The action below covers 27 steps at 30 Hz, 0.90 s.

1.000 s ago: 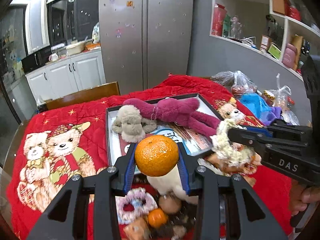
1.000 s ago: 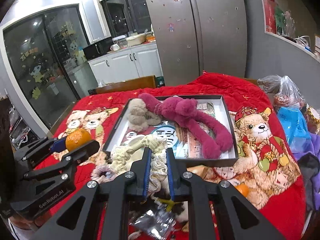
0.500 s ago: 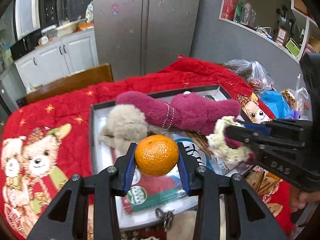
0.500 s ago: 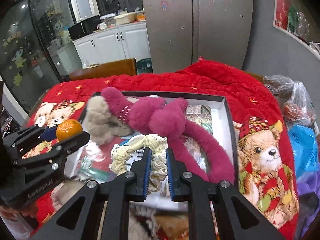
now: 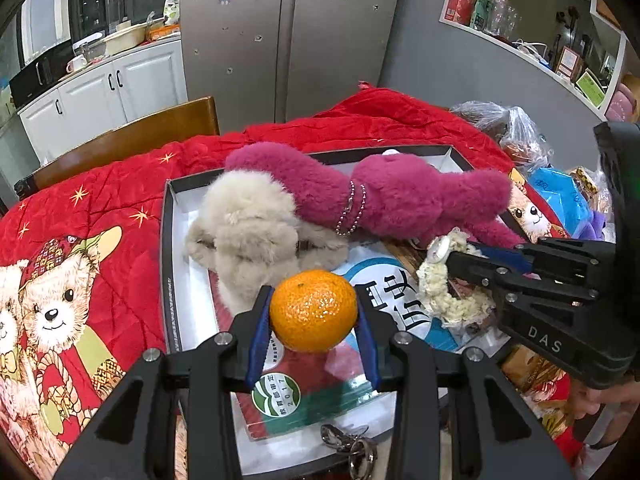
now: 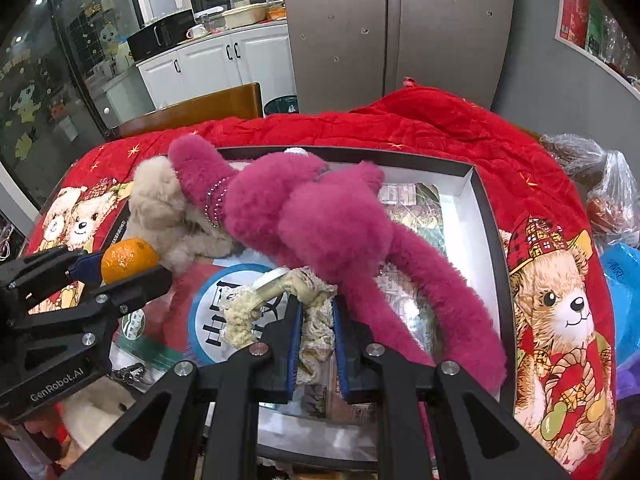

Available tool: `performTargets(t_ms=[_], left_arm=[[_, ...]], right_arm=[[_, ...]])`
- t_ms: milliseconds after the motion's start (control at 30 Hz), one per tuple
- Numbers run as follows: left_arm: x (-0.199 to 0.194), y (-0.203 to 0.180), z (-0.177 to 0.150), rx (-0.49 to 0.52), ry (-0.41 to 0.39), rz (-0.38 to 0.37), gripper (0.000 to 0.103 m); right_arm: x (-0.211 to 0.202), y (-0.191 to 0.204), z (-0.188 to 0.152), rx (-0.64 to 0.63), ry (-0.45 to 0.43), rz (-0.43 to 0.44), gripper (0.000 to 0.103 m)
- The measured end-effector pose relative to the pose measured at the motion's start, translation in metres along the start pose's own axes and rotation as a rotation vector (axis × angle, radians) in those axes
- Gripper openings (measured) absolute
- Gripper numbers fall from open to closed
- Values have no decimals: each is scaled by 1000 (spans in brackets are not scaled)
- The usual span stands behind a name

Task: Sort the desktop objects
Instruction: 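Release the orange with the left gripper while the right gripper releases the hair tie into the box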

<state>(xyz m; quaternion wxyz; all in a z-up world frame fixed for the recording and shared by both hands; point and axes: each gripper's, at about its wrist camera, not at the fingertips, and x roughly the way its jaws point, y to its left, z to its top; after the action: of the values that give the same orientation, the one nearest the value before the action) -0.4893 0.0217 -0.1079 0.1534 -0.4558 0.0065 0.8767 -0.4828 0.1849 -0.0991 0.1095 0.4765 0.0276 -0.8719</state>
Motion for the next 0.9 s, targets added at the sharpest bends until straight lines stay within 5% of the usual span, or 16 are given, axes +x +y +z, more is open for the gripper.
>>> performTargets(t_ms=[100, 233, 300, 900], left_arm=[[0, -2, -1, 3, 16, 5, 40], [-3, -2, 0, 4, 5, 19, 51], [-7, -4, 0, 14, -7, 27, 64], [-24, -9, 1, 33, -33, 48, 66]], right_arm=[[-4, 3, 0, -16, -12, -40, 19], [-13, 6, 0, -29, -33, -63, 65], [-19, 9, 0, -49, -55, -86, 66], [-33, 11, 3, -46, -82, -62, 66]])
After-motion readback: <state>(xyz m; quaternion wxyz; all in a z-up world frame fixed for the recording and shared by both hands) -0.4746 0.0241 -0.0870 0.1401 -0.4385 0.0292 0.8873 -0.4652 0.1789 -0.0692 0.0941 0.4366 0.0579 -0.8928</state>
